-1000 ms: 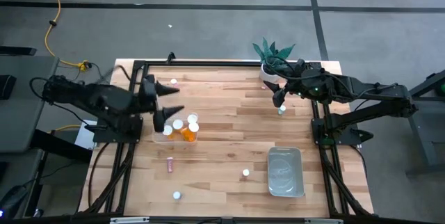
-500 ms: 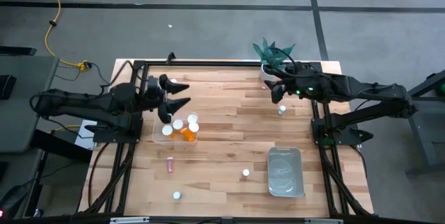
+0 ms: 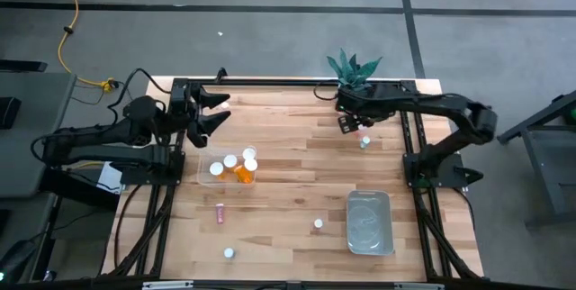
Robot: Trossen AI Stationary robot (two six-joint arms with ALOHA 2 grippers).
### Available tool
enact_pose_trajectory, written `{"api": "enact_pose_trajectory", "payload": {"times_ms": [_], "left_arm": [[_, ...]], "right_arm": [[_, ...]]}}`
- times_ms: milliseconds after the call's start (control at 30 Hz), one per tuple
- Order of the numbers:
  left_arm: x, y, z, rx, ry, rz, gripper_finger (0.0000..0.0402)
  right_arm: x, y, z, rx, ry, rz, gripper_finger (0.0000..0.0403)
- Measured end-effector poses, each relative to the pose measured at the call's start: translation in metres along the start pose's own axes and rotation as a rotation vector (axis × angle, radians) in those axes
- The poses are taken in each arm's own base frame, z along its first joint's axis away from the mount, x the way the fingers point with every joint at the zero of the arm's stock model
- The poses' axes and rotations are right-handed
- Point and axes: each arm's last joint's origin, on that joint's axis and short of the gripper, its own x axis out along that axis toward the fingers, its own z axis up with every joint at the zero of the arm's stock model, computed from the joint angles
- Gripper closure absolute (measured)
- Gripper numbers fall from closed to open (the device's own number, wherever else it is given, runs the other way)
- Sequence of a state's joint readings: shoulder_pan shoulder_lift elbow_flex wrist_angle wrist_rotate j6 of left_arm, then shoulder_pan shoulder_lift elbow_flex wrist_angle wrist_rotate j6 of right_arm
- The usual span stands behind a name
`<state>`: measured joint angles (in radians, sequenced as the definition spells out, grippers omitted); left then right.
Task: Pick and place medicine bottles into bin by pill shape (circle, oval)
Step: Put the small red pill bottle into the gray bin
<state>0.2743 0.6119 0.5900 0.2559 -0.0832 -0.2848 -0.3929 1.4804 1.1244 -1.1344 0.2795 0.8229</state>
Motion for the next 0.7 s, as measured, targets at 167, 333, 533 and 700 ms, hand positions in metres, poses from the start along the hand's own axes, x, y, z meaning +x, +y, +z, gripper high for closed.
{"api": "enact_pose_trajectory", "payload": {"times_ms": [167, 333, 533, 700], "left_arm": [[-0.003, 0.002, 0.0, -0.029, 0.01, 0.015, 0.0116], [-0.003, 0.002, 0.001, -0.048, 0.002, 0.025, 0.0116], [-0.003, 0.003, 0.001, -0.078, -0.008, 0.049, 0.0116], [-0.003, 0.003, 0.002, -0.094, -0.013, 0.051, 0.0116]], "right_arm": [[0.035, -0.004, 0.019, -0.044, 0.171, -0.008, 0.0144], [0.044, -0.008, 0.035, -0.054, 0.155, 0.08, 0.0166], [0.053, -0.02, 0.041, -0.036, 0.18, 0.107, 0.0196], [0.068, -0.032, 0.032, -0.033, 0.257, 0.103, 0.0203]]}}
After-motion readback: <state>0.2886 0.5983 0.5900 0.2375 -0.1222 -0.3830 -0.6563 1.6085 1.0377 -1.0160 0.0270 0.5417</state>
